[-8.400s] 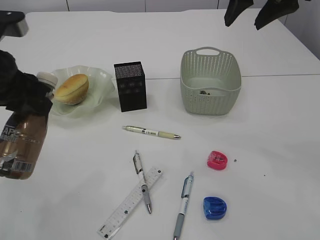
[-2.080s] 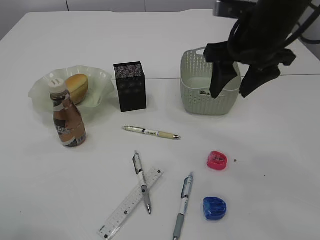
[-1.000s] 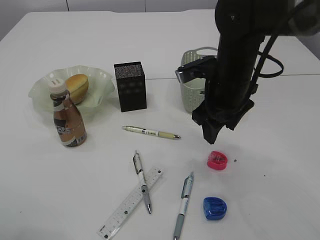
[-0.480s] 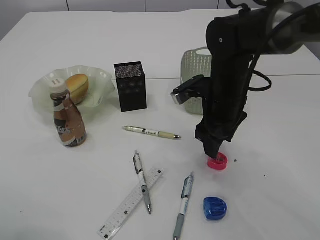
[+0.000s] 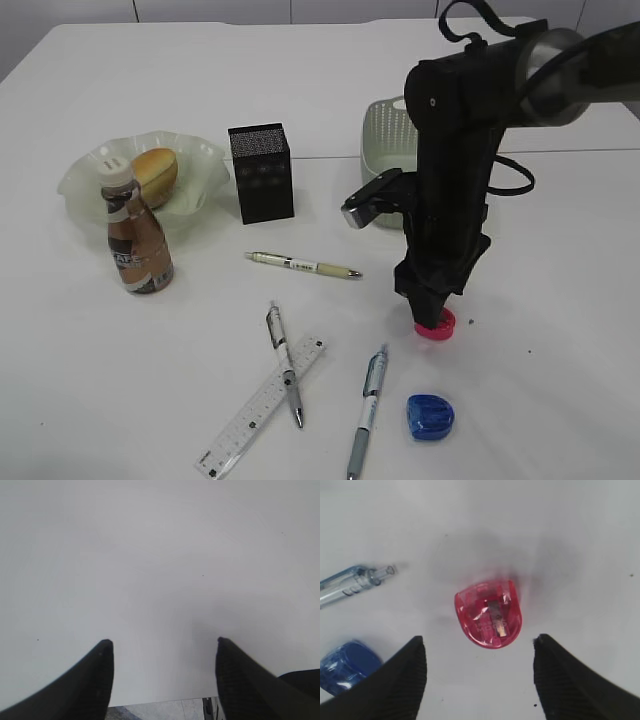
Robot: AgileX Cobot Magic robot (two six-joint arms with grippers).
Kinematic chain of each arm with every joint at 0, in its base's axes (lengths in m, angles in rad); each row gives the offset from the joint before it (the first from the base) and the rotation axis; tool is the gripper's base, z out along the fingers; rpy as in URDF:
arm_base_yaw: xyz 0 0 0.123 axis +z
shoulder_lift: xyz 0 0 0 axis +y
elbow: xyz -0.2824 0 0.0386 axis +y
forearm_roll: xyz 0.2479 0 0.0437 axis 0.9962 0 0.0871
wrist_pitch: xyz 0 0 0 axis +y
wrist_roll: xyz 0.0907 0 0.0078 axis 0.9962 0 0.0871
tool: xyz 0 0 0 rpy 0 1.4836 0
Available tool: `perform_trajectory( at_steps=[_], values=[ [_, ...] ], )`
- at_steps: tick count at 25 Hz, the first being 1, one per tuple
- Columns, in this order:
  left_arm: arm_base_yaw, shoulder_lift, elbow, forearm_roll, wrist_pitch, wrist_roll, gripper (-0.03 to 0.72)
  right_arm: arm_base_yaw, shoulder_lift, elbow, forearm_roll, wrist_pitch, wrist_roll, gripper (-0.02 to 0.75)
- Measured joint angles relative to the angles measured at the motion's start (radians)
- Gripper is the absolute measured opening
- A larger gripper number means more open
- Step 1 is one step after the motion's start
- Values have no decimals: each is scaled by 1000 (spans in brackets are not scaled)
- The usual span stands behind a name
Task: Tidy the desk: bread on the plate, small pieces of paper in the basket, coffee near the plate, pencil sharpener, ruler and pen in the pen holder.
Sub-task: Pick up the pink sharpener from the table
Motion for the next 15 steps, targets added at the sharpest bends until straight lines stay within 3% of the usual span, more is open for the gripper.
perform_trajectory(
  at_steps=[15],
  values=[
    [0, 0, 0, 0, 0, 0, 470, 0, 62, 0, -7, -45, -18, 491]
  ],
)
